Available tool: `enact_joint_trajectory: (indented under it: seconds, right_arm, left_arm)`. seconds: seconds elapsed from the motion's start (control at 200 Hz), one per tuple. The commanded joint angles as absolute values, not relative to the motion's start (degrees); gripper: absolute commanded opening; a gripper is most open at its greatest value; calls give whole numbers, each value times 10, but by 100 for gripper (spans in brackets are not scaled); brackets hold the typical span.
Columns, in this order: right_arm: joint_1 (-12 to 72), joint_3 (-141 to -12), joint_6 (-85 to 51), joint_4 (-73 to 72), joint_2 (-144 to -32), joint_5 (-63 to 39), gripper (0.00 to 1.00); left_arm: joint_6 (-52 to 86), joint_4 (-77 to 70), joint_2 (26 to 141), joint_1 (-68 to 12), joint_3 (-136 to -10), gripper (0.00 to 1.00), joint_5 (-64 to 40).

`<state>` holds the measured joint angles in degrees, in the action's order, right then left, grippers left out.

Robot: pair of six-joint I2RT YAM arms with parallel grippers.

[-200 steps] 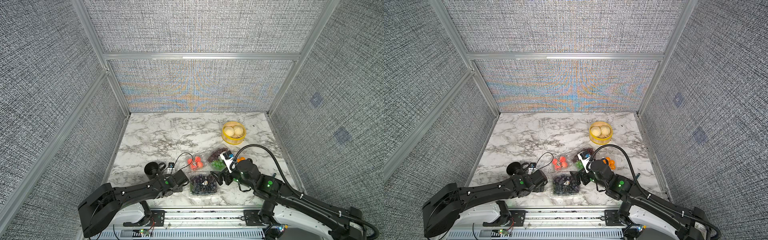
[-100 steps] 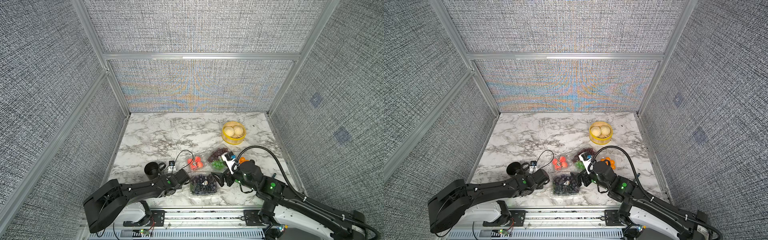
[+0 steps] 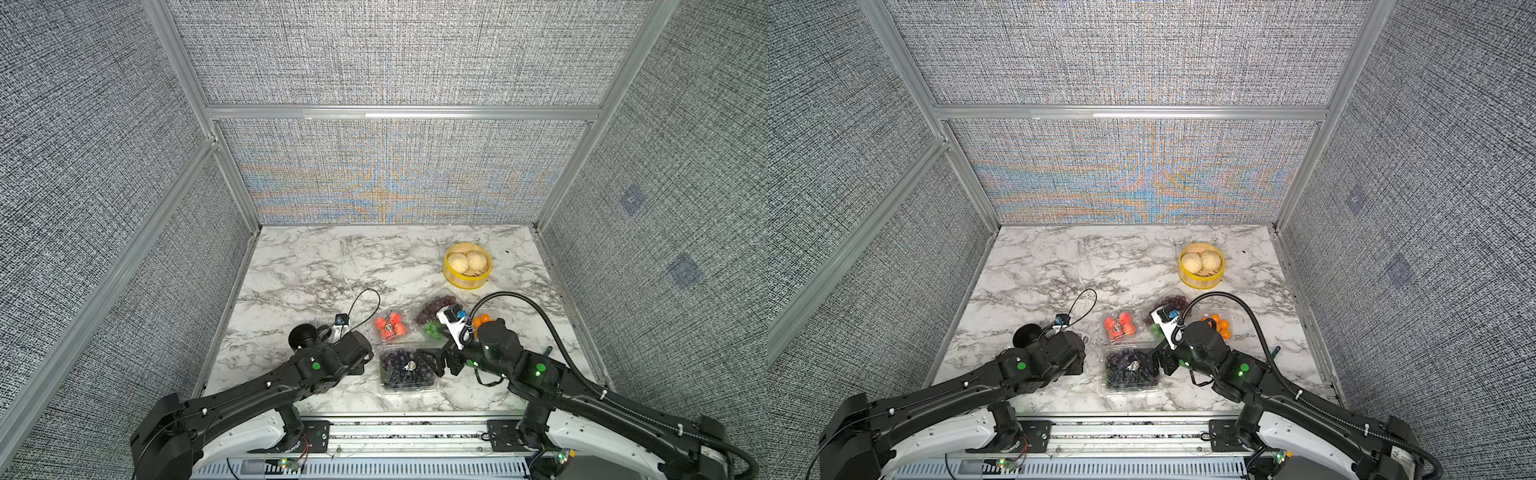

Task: Label fruit boxes
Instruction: Pick up the label sticker from the center of the board.

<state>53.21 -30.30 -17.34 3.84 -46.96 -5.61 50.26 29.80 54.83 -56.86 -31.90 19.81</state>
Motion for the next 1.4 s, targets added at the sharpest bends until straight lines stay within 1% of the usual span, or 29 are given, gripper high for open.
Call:
enact_joint_trajectory:
  seconds: [0.0, 0.095, 0.19, 0.26, 0.37, 0.455, 0.515, 0.56, 0.595, 0.756, 0.831, 0.901, 0.951, 0.976, 1.001, 1.016, 1.026, 1.136, 1.201, 1.256, 1.316, 1.396]
  right_arm:
    - [531, -296, -233, -45, -483, -137, 99]
    - [530, -285, -295, -151, -525, -193, 99]
    - [531, -299, -325, -220, -591, -237, 98]
    - [532, -321, -327, -250, -640, -255, 94]
    - [531, -341, -343, -312, -699, -276, 86]
    - [531, -344, -349, -345, -719, -283, 74]
    - [531, -350, -346, -342, -725, -277, 63]
    - [532, -356, -344, -339, -731, -277, 57]
    - [531, -356, -345, -341, -737, -279, 55]
    - [532, -357, -360, -393, -765, -294, 50]
    - [532, -369, -357, -392, -778, -296, 39]
    - [532, -369, -357, -411, -787, -296, 24]
    - [531, -371, -351, -410, -789, -294, 19]
    - [529, -370, -348, -404, -789, -293, 14]
    - [526, -369, -347, -398, -787, -291, 5]
    - [524, -367, -346, -395, -786, -290, 1]
    - [523, -364, -347, -395, -786, -290, 0]
    - [506, -335, -354, -414, -772, -299, 0]
    - [494, -326, -344, -409, -756, -320, 0]
    - [477, -323, -332, -384, -733, -357, 0]
    - [458, -324, -302, -344, -697, -410, 0]
    - [441, -336, -246, -251, -639, -461, 0]
  left_arm:
    - [455, 255, 520, -569, -335, 36, 208]
    - [406, 167, 511, -569, -339, 36, 172]
    - [393, 169, 525, -569, -381, 36, 163]
    - [384, 148, 534, -569, -397, 36, 150]
    - [370, 93, 537, -569, -398, 36, 136]
    - [367, 78, 534, -569, -401, 37, 132]
    - [366, 75, 531, -569, -401, 36, 135]
    - [366, 73, 528, -569, -400, 37, 139]
    - [369, 72, 525, -569, -398, 36, 141]
    - [366, 21, 514, -569, -367, 36, 131]
    - [367, 17, 512, -569, -364, 36, 123]
    - [367, 19, 511, -569, -365, 36, 123]
    - [367, 19, 509, -569, -364, 36, 122]
    - [365, 20, 508, -569, -363, 37, 124]
    - [365, 21, 506, -569, -361, 38, 125]
    - [364, 21, 505, -569, -360, 39, 125]
    - [363, 21, 505, -569, -359, 40, 125]
    - [354, 2, 494, -569, -346, 54, 116]
    - [349, 1, 486, -569, -345, 71, 112]
    - [348, -3, 472, -569, -343, 79, 99]
    - [337, -14, 446, -569, -335, 83, 73]
    - [304, -55, 405, -567, -311, 83, -1]
